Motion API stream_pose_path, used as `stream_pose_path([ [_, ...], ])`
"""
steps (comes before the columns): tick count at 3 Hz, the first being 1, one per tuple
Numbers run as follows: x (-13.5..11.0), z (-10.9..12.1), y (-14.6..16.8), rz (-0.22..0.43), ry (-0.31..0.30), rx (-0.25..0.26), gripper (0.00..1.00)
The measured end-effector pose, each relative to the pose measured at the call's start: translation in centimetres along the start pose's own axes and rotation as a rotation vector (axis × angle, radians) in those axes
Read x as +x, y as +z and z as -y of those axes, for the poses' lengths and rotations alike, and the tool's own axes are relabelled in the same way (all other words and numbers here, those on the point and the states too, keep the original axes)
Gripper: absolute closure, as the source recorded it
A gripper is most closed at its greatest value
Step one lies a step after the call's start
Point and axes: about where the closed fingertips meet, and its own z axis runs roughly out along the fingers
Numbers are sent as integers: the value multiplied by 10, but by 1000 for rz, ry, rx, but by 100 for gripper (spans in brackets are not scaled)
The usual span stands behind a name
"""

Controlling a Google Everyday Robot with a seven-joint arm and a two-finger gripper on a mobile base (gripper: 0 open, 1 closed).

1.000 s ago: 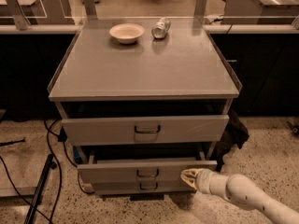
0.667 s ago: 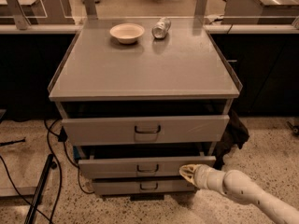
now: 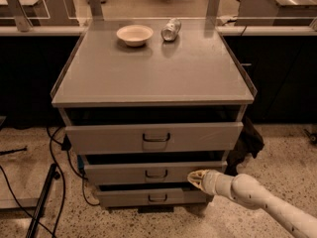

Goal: Close middle drawer

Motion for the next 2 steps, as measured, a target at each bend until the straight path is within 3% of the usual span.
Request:
stream_pose_path([
  [1, 0, -1, -1, 0, 0, 0, 100],
  [2, -2, -17, -16, 9, 39, -94, 100],
])
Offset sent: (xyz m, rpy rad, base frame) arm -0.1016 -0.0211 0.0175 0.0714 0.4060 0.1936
